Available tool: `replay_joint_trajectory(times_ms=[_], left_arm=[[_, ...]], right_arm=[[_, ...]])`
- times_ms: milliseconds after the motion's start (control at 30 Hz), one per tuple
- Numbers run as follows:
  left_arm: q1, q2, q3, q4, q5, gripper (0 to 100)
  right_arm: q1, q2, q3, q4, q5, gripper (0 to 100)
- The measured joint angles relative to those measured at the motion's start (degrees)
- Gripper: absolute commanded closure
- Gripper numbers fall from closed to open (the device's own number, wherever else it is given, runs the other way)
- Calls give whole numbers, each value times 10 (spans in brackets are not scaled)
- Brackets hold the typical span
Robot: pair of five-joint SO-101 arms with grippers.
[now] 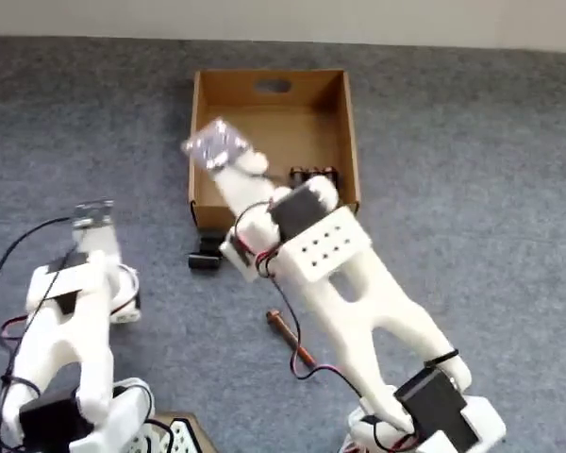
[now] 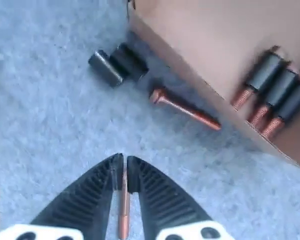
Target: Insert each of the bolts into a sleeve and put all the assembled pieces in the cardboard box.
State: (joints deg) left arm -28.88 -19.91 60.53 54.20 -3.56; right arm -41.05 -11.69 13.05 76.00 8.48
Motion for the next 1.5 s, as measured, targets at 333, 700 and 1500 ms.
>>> replay_joint_trajectory(times_ms=[333, 700, 1500], left_arm=[[-43, 0, -1, 0, 9, 992], [-47, 0, -1, 0, 9, 992], [-47, 0, -1, 0, 9, 992]], right_arm=[[-89, 73, 124, -212, 62, 770], [-98, 221, 17, -222, 122, 770], [-102, 251, -40, -222, 181, 770]])
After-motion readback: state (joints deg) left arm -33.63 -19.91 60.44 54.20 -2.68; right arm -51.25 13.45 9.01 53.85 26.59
